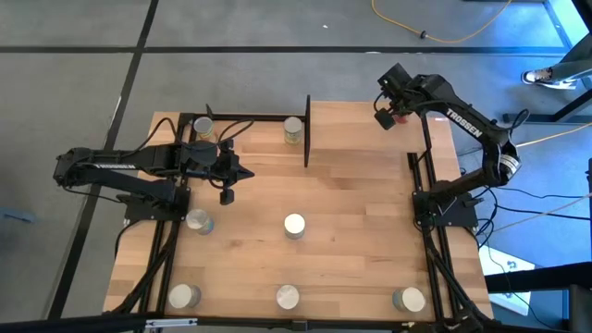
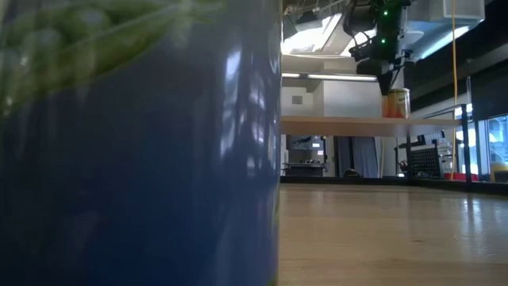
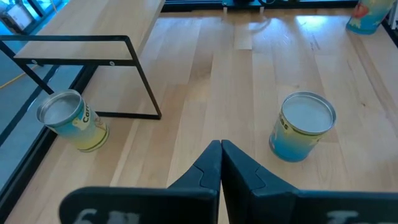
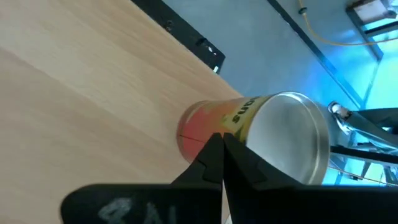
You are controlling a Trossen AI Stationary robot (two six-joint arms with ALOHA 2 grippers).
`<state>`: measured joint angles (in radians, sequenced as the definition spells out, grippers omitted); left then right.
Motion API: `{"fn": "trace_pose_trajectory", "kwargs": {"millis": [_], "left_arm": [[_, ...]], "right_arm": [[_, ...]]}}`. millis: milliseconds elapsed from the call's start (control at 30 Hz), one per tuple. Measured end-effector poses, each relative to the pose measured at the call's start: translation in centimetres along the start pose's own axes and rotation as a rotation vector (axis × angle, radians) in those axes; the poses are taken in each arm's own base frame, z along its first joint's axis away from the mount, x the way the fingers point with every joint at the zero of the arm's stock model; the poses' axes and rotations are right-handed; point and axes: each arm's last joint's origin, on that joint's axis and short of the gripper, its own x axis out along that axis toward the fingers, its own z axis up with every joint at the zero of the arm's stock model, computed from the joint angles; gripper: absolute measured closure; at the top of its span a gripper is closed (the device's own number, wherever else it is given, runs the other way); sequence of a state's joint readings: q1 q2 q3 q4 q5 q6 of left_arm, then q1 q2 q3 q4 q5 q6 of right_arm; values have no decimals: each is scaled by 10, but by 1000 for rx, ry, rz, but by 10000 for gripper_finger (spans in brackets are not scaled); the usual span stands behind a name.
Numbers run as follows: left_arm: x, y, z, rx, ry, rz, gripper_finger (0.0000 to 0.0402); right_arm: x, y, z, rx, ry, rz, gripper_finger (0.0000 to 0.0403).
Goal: Pick and place cans onto a shelf
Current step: Put the canned green beans on the shelf, then put the canned tomatoes on the shelf
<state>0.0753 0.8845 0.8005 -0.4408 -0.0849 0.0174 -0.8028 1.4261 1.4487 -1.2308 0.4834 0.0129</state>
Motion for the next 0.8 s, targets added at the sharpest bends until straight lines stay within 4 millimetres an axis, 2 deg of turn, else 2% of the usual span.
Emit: {"fn": "trace_pose_trajectory", "kwargs": {"millis": [233, 633, 800], "left_arm": [[0, 0, 0, -6, 0, 0, 401], [0, 0, 1, -15, -9, 0, 401], [0, 0, 1, -11, -9, 4, 401]], "right_arm": [[-13, 29, -1, -109, -28, 316, 400], [-54, 90, -40, -459, 112, 497, 400], [-72, 111, -55, -538, 115, 572, 400]]}}
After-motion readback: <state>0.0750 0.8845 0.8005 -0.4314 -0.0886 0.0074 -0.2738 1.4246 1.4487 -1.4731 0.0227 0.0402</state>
